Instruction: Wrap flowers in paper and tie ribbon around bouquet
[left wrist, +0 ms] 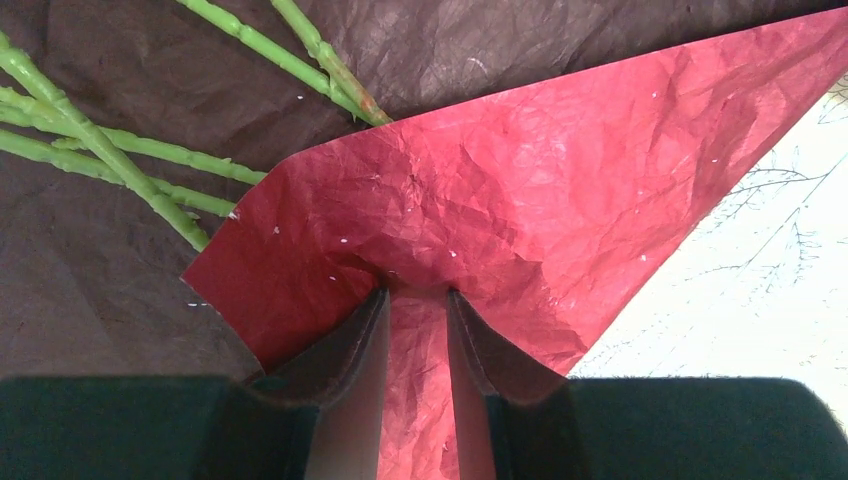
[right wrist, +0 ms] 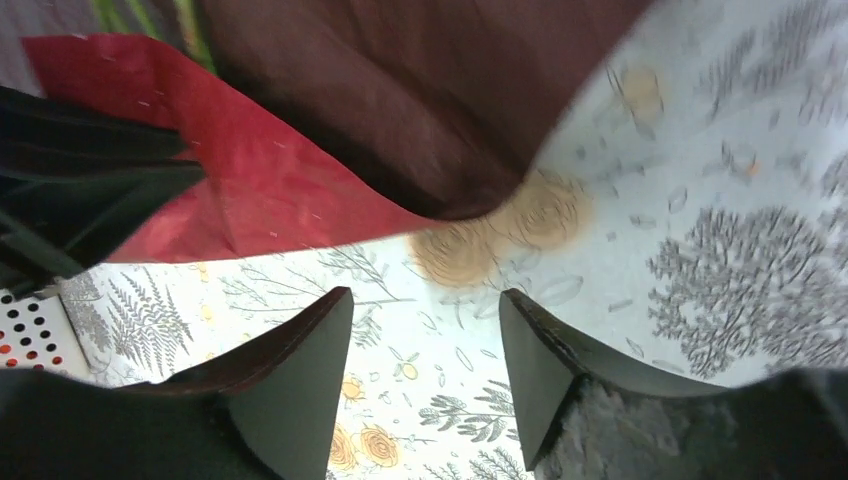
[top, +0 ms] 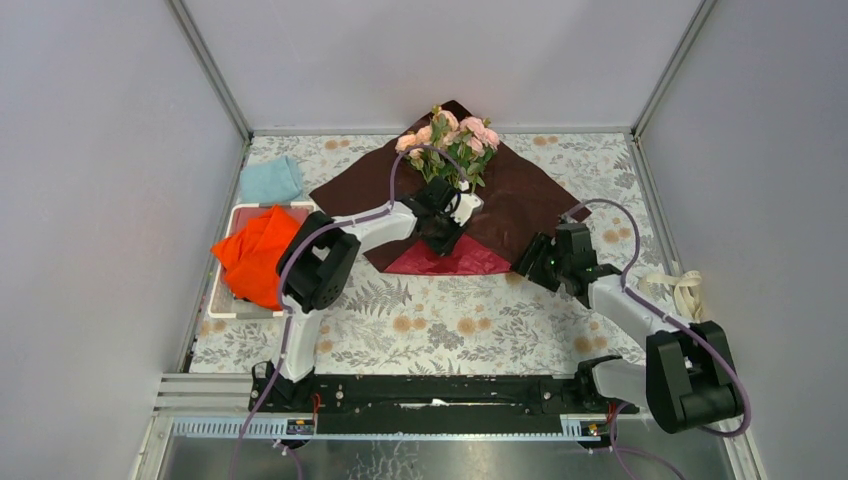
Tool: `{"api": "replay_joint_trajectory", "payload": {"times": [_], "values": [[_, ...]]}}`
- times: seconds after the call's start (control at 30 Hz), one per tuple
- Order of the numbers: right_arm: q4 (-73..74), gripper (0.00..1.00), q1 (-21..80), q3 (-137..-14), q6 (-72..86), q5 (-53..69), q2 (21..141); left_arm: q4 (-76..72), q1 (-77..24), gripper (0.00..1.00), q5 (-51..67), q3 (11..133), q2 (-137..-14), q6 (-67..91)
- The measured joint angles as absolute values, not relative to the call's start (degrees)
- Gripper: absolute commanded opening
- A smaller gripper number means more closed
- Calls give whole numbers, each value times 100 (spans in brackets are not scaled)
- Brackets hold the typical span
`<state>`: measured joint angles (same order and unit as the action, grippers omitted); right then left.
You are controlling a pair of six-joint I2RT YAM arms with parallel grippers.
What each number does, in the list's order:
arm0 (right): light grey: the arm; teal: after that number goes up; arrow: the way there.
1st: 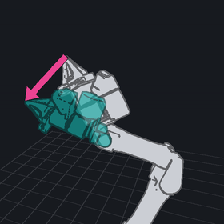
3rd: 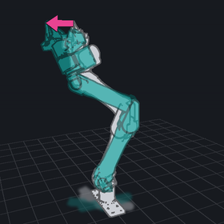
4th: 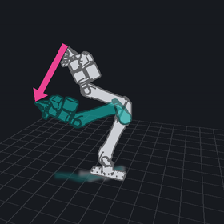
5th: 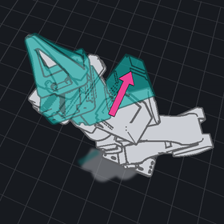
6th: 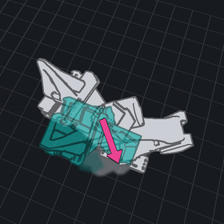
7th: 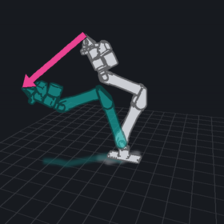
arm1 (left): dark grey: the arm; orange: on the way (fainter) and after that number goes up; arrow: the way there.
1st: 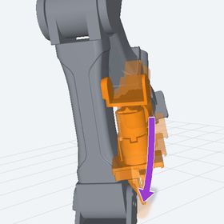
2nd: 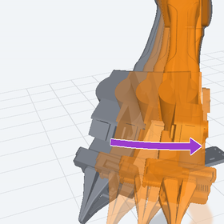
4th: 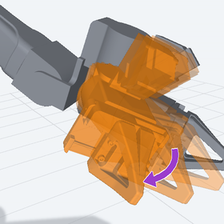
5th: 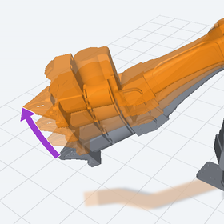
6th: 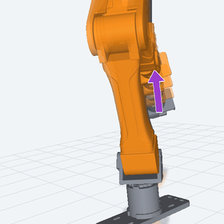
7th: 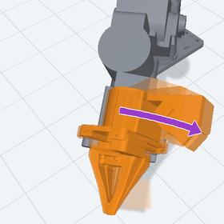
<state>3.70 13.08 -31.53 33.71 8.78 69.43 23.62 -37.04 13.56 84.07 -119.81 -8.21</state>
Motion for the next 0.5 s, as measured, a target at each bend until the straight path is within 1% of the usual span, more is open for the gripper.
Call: {"api": "replay_joint_trajectory", "payload": {"times": [0.1, 0.2, 0.27, 0.33, 0.4, 0.5], "values": [[34, 70, 1313, -2609, 3988, 1004, 7054, 2298, -3715, 34, 1354, 8364, -11959, -762], [-373, 71, 1323, -2486, 4456, 1059, 7166, 2226, -3721, 35, 1352, 8305, -11928, -720], [-628, 68, 1337, -2475, 4703, 1070, 7310, 2145, -3721, 35, 1354, 8226, -11887, -709], [-897, 63, 1352, -2482, 4888, 1103, 7487, 2062, -3721, 35, 1356, 8160, -11856, -709], [-1166, 54, 1352, -2506, 5030, 1114, 7703, 2036, -3721, 35, 1358, 8149, -11850, -707], [-1476, 34, 1352, -2536, 5175, 1111, 7994, 2032, -3721, 35, 1343, 8149, -11850, -694]]}}
